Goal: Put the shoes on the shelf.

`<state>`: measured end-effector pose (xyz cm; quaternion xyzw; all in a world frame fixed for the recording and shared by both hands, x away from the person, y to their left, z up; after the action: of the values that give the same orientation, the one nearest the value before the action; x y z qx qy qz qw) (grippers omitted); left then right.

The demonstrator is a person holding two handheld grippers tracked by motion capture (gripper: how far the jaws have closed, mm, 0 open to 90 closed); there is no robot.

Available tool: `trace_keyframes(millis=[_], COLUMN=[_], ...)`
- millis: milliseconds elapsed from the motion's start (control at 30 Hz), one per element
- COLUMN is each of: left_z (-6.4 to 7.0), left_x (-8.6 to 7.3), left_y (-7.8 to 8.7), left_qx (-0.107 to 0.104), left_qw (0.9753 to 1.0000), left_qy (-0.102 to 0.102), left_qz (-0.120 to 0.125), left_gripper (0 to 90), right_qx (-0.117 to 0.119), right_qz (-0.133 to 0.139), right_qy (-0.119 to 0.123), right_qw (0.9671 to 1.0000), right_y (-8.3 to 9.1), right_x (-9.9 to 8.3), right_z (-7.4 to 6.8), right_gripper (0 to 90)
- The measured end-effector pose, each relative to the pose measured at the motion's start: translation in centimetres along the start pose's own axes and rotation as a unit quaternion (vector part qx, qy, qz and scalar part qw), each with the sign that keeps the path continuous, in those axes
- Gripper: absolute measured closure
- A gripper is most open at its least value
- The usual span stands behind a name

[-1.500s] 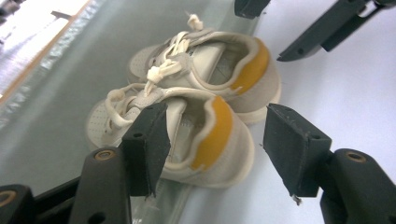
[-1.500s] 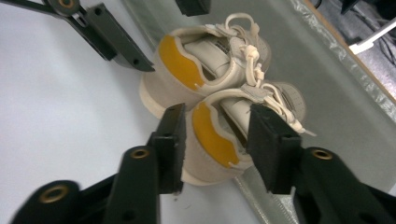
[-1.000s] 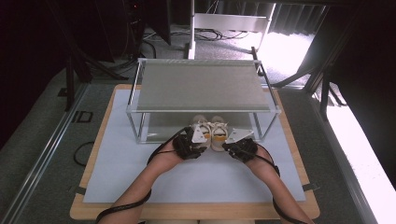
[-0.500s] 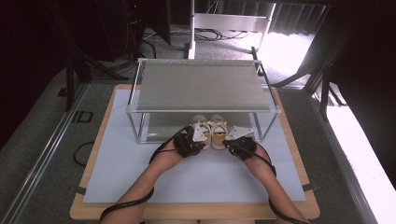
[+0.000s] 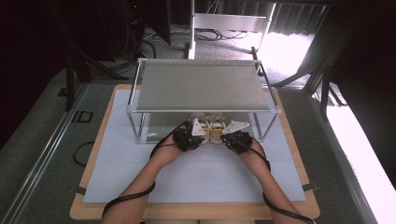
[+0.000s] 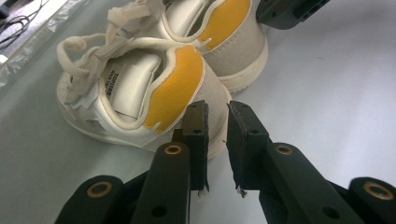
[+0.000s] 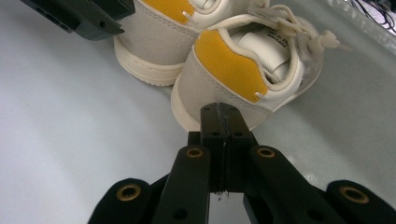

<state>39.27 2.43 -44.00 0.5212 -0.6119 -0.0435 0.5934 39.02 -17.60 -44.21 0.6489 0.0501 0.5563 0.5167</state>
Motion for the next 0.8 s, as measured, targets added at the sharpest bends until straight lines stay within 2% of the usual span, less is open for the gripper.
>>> trace_keyframes(millis=[333, 533, 700, 800], left_z=[-1.2, -1.7, -1.5, -1.3], left_x=[0.0, -0.3, -0.2, -0.2], left_y=[-1.2, -1.9, -1.8, -1.5], left_qx=[0.017, 0.016, 0.021, 0.020], left_qw=[0.9998, 0.9998, 0.9997, 0.9997], left_qy=[-0.009, 0.008, 0.005, 0.013], left_qz=[-0.009, -0.003, -0.009, -0.003], left_gripper=[77.5, 77.5, 77.1, 71.9], right_qx=[-0.007, -0.010, -0.010, -0.013], right_qz=[-0.009, -0.004, 0.000, 0.008], right_qy=[-0.005, -0.010, -0.013, -0.018], right_qw=[0.9999, 0.9999, 0.9999, 0.9997], right_y=[-1.5, -2.3, -2.3, -2.0], right_x=[0.9, 1.2, 1.1, 0.9], right_z=[0.7, 1.0, 1.0, 0.7], right_gripper=[89.4, 89.4, 87.6, 85.3])
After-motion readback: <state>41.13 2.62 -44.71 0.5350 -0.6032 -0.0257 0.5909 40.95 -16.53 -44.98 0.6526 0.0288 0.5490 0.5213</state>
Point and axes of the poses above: each handheld gripper's, and its own axes: y roughly backward along the jaws, x roughly out of its top, z roughly to its right, the point moved 1 cm from there along -y, roughly forward along the jaws, and after that the axes turned 6 degrees about x, right-handed, at the moved point
